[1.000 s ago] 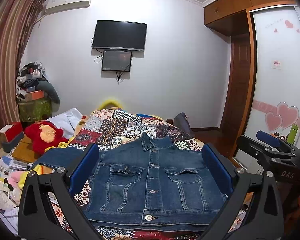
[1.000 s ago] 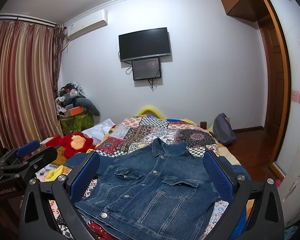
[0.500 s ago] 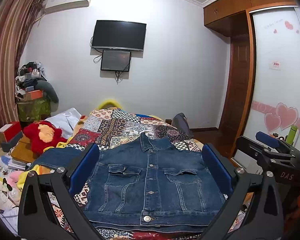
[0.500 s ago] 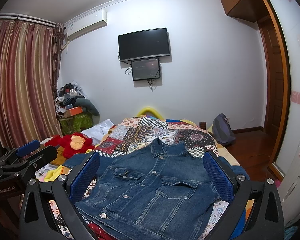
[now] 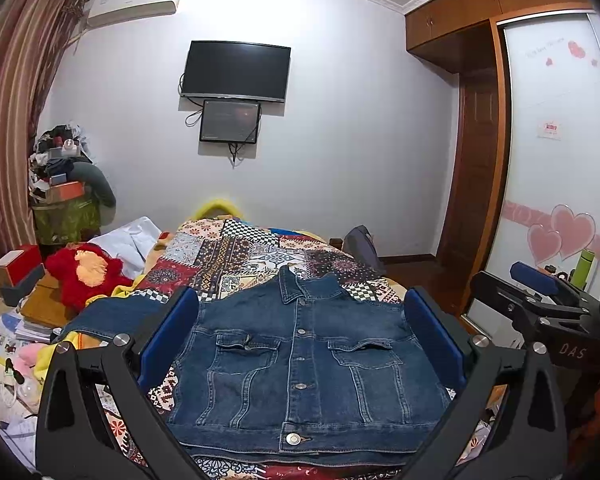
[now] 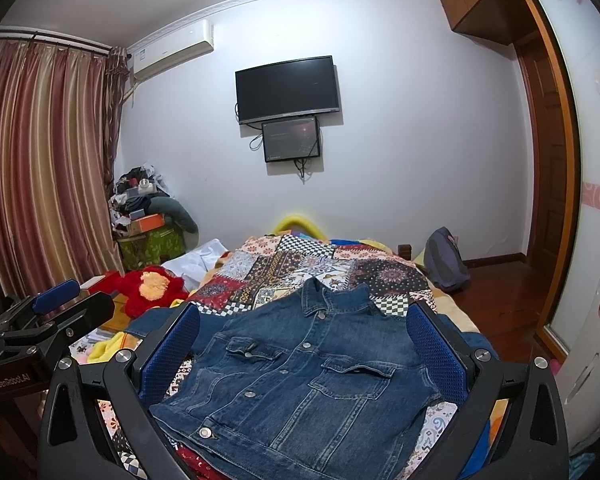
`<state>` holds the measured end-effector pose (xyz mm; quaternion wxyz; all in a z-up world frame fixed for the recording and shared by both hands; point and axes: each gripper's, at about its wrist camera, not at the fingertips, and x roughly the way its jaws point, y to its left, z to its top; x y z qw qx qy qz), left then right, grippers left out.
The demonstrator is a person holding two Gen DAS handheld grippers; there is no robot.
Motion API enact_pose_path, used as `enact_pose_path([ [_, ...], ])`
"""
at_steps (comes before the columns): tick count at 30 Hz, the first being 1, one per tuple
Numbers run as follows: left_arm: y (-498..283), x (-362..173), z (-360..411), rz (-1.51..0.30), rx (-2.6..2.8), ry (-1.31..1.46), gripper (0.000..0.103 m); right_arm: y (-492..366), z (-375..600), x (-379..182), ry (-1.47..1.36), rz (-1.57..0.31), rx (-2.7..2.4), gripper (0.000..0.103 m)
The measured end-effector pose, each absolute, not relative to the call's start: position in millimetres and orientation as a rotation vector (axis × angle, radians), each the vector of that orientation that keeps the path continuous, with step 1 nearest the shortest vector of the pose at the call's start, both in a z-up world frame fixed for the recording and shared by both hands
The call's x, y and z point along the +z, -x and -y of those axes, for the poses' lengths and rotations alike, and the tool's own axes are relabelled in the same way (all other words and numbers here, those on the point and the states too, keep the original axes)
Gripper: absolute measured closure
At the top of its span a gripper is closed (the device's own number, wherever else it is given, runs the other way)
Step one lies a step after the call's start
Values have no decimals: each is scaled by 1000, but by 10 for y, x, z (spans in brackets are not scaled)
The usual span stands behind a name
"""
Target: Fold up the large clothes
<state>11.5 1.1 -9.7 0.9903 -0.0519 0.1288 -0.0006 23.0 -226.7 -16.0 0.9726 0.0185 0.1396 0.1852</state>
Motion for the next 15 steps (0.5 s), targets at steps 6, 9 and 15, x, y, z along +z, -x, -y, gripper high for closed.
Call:
enact_pose_path([
  [6,-142,-94,-2,-268,-6,104,0,-253,2293,-123,-33,-289,373,0],
  [9,-182,-87,-17,-275,-7,108,0,-292,2278,-108,-28,-295,374,0],
  [15,-346,-123,-196,-296,0,138,0,-474,2158,-85,-6,-314,383,0],
])
